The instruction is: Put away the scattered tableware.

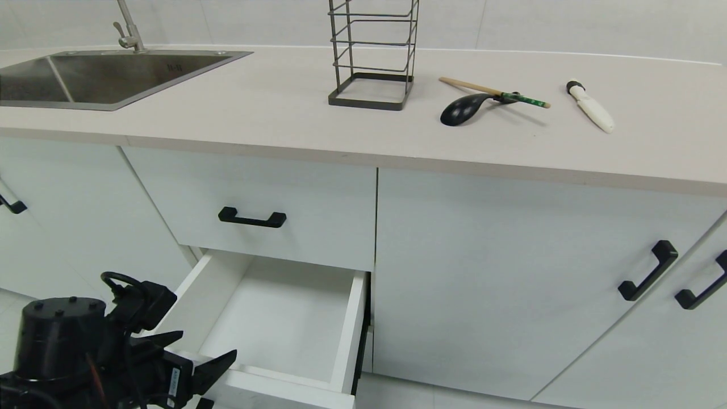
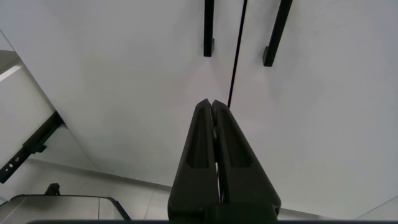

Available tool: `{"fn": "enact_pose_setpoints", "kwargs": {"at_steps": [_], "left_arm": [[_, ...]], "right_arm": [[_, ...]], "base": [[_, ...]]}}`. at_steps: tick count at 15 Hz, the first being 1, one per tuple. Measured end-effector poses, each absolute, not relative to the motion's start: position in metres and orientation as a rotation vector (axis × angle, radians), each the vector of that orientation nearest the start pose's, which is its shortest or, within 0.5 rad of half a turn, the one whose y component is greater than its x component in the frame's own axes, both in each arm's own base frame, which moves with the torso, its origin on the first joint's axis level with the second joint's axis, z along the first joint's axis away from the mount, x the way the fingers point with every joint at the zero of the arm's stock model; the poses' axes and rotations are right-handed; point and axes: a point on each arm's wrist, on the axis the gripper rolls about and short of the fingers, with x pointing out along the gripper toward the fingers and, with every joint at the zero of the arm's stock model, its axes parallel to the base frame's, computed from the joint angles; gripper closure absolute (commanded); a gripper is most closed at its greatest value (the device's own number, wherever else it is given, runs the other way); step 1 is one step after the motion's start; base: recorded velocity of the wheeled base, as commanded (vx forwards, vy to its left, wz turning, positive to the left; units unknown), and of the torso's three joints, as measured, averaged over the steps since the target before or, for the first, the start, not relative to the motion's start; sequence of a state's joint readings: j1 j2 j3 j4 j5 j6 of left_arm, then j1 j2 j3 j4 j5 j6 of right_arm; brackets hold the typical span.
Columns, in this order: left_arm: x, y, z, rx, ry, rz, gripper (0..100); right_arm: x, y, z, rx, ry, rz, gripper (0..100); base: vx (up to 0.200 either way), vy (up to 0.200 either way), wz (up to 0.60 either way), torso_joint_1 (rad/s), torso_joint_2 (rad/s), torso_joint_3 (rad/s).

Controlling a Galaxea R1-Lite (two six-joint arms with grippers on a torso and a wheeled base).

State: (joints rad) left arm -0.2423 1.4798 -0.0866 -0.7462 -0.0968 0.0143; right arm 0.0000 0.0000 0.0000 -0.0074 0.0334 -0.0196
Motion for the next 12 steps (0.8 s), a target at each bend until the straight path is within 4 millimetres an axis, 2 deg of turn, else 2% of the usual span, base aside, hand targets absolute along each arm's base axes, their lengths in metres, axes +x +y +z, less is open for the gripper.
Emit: {"fn": "enact_pose_setpoints", "kwargs": {"at_steps": [6,12], "left_arm": [[0.13,-0.034,0.077,0.062,0.637,-0.333,0],[0.117,-0.031,0.092,0.055,0.525,-0.339,0]], "right_arm": [[-0.023,0.001,0.076,-0.019,-0.008,0.033,100],[-0.023,0.001,0.076,-0.02,-0.008,0.033,100]], "base": [[0.0,0.0,0.0,0.0,0.0,0.0],[0.0,0.0,0.0,0.0,0.0,0.0]]}}
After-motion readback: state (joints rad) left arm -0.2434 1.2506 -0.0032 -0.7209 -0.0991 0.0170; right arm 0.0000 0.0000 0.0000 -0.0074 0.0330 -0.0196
